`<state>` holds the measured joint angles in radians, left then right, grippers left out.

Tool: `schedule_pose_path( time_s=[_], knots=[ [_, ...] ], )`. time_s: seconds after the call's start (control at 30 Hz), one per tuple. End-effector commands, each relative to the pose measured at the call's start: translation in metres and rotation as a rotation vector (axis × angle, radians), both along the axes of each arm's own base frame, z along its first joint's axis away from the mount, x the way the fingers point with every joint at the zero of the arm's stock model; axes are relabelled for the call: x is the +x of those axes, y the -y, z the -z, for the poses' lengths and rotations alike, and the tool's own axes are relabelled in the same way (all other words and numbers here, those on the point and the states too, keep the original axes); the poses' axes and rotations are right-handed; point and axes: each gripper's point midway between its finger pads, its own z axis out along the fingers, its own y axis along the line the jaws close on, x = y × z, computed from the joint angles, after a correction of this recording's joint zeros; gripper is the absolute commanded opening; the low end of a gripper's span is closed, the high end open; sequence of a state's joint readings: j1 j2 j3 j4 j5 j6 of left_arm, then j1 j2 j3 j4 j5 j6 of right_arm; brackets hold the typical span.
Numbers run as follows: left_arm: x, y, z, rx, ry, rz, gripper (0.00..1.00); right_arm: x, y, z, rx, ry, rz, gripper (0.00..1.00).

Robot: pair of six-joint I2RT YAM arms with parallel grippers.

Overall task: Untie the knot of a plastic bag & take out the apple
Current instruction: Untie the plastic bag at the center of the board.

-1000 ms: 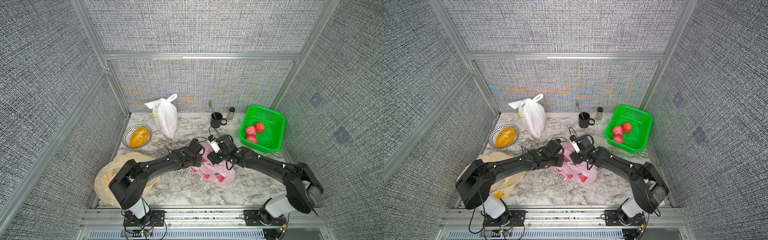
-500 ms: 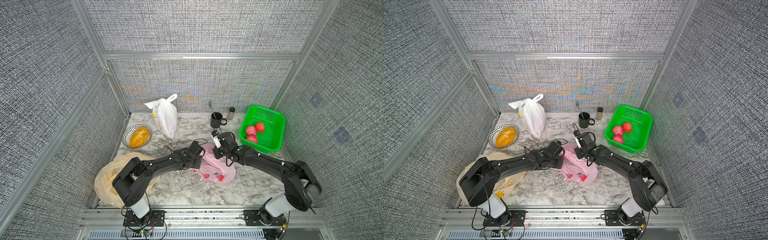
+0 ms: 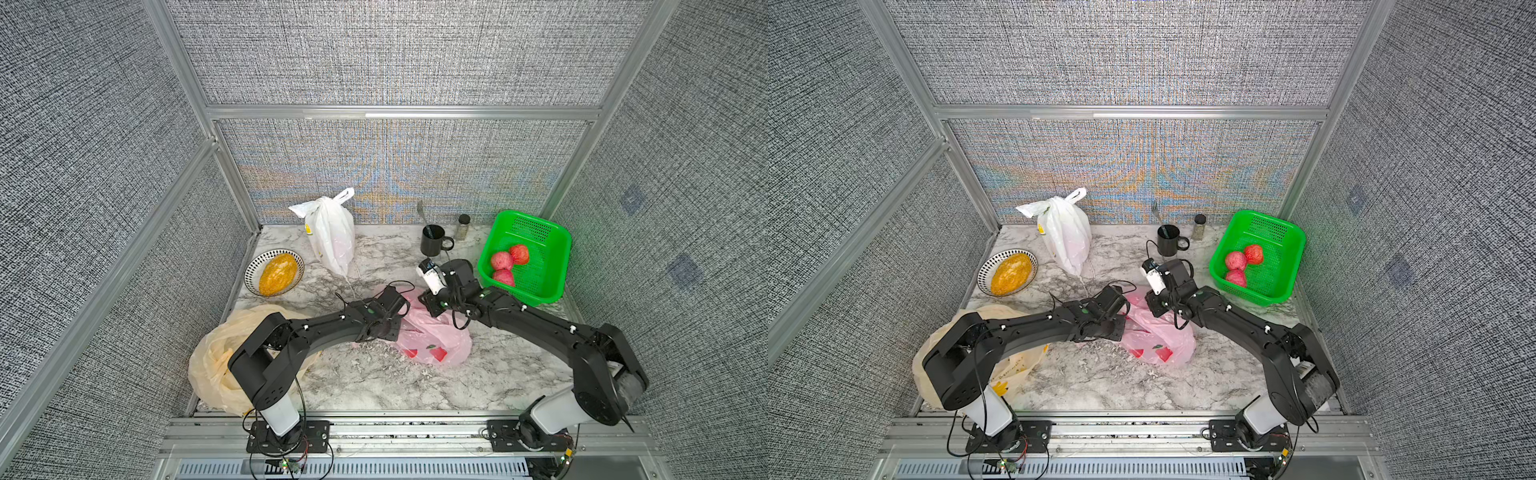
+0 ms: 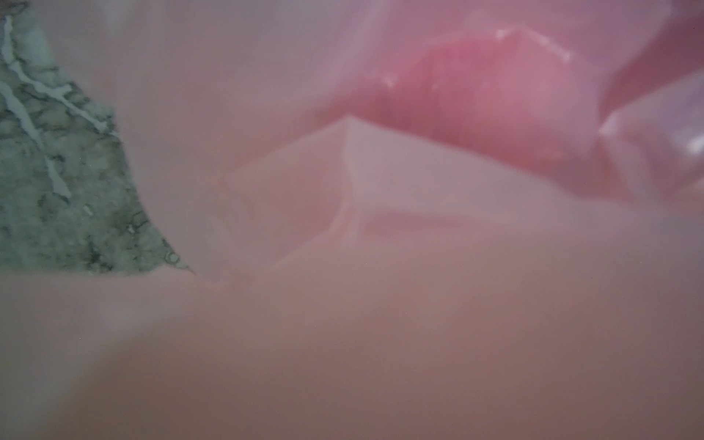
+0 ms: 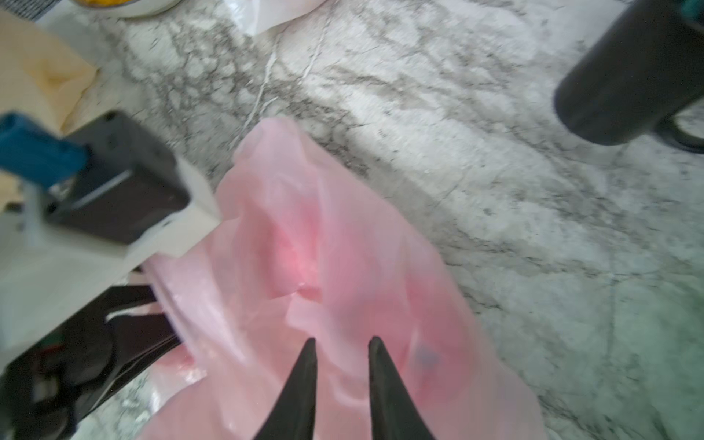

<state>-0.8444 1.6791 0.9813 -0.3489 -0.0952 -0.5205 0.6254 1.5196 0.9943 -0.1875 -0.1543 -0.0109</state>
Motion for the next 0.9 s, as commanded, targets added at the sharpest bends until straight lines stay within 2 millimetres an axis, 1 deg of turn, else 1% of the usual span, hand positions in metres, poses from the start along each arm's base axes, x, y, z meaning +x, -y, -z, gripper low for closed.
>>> schedule_pose_path(
  time_s=[0.0, 0.13, 0.23, 0.33, 0.43, 0.5, 0.53, 0.57, 0.6, 0.67, 0.7, 0.77, 0.8, 0.87],
  knots=[
    [0.002, 0.002, -0.001, -0.004, 0.009, 0.009, 0.33, -0.028, -0.012, 0.012, -0.02, -0.048, -0.109, 0.38],
    [0.002, 0.003, -0.002, -0.006, 0.009, 0.014, 0.33, -0.032, -0.013, 0.023, -0.084, -0.02, -0.083, 0.6],
    [0.002, 0.003, -0.004, -0.009, 0.014, 0.016, 0.32, -0.031, -0.006, 0.034, -0.158, 0.016, -0.036, 0.7],
    [0.002, 0.003, -0.005, -0.013, 0.015, 0.015, 0.32, -0.025, -0.003, 0.043, -0.198, 0.038, 0.004, 0.72],
    [0.002, 0.003, -0.005, -0.014, 0.015, 0.014, 0.32, -0.015, 0.0, 0.051, -0.212, 0.071, 0.055, 0.71],
    [0.003, 0.003, -0.006, -0.016, 0.018, 0.012, 0.32, -0.01, 0.0, 0.054, -0.228, 0.097, 0.078, 0.68],
    [0.002, 0.002, -0.006, -0.016, 0.017, 0.011, 0.32, -0.006, 0.002, 0.054, -0.239, 0.111, 0.099, 0.65],
    [0.002, 0.003, -0.007, -0.017, 0.019, 0.011, 0.32, -0.003, 0.005, 0.054, -0.25, 0.121, 0.12, 0.59],
    [0.002, 0.002, -0.007, -0.016, 0.019, 0.01, 0.32, -0.002, 0.008, 0.053, -0.257, 0.13, 0.138, 0.5],
    [0.002, 0.001, -0.007, -0.016, 0.02, 0.01, 0.32, 0.001, 0.014, 0.047, -0.265, 0.154, 0.17, 0.29],
    [0.002, 0.001, -0.007, -0.015, 0.019, 0.01, 0.32, 0.001, 0.016, 0.043, -0.264, 0.163, 0.179, 0.23],
    [0.001, 0.0, -0.005, -0.011, 0.015, 0.012, 0.31, 0.002, 0.02, 0.032, -0.254, 0.18, 0.197, 0.06],
    [0.001, 0.0, -0.003, -0.009, 0.012, 0.012, 0.31, 0.003, 0.021, 0.027, -0.246, 0.186, 0.203, 0.0],
    [0.0, 0.001, -0.001, -0.004, 0.004, 0.017, 0.3, 0.005, 0.022, 0.014, -0.219, 0.194, 0.22, 0.0]
  ],
)
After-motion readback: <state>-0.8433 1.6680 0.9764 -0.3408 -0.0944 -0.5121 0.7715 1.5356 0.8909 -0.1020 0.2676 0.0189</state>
